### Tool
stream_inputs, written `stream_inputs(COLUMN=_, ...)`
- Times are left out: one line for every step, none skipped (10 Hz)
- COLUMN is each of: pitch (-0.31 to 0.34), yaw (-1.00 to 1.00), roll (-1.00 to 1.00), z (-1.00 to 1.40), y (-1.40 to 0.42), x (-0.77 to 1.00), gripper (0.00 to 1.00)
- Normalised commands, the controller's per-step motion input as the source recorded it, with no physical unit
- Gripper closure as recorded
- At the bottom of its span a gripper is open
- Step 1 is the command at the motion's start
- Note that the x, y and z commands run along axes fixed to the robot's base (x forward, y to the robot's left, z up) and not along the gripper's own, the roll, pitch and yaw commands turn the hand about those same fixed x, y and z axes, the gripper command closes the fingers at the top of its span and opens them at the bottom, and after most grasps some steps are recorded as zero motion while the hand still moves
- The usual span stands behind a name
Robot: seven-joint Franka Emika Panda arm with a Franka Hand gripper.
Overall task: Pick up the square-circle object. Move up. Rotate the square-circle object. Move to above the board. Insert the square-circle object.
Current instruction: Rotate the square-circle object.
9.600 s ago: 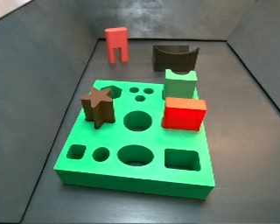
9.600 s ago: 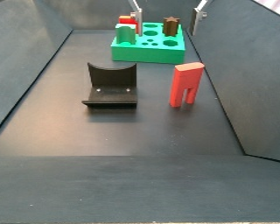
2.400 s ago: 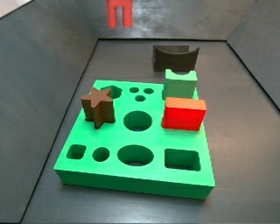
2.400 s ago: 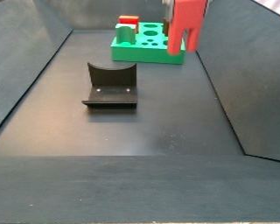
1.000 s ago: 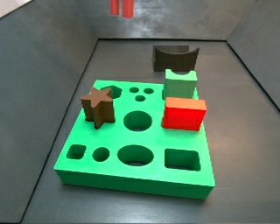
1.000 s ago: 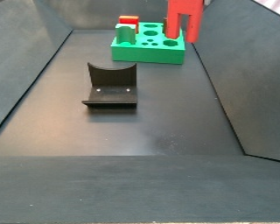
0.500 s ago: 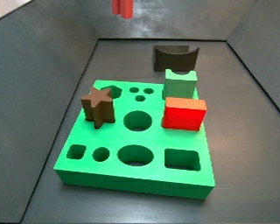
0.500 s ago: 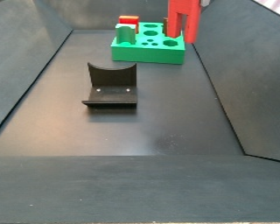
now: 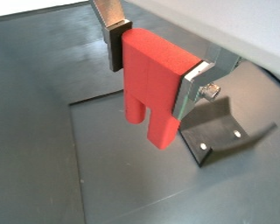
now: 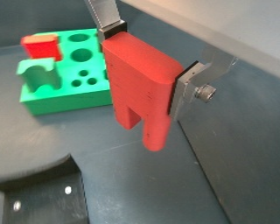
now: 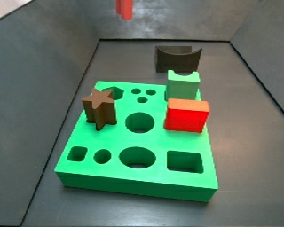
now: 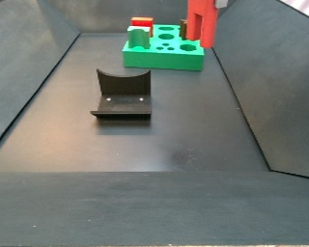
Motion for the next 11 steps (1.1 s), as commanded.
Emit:
stream_inputs(pitch=-0.01, yaw=-1.0, roll=-0.01, z=0.0, y=0.01, x=0.0, gripper=1.0)
stream_inputs(pitch=-0.01, yaw=-1.0, roll=-0.01, z=0.0, y=0.01, x=0.0, gripper=1.0)
stream_inputs(pitch=-0.011, yaw=-1.0, roll=-0.01, z=0.0, y=0.01, x=0.0, gripper=1.0)
stream_inputs(pitch=-0.012, yaw=-1.0, roll=-0.01, z=0.0, y=0.01, x=0.0, gripper=1.0)
stream_inputs(pitch=-0.012, yaw=-1.0, roll=-0.01, z=0.0, y=0.01, x=0.0, gripper=1.0)
stream_inputs(pitch=-0.013, yaw=-1.0, roll=-0.01, z=0.0, y=0.01, x=0.0, gripper=1.0)
stream_inputs(pitch=-0.014, yaw=-1.0, roll=-0.01, z=0.0, y=0.01, x=0.0, gripper=1.0)
stream_inputs(pitch=-0.015, yaw=-1.0, roll=-0.01, z=0.0, y=0.01, x=0.0, gripper=1.0)
stream_inputs(pitch=-0.017, yaw=-1.0, roll=-0.01, z=0.0, y=0.01, x=0.0, gripper=1.0)
stream_inputs(pitch=-0.019, yaw=-1.0, roll=-0.02, z=0.0, y=0.01, x=0.0, gripper=1.0)
stream_inputs(pitch=-0.02, yaw=-1.0, roll=-0.02, z=0.0, y=0.01, x=0.0, gripper=1.0)
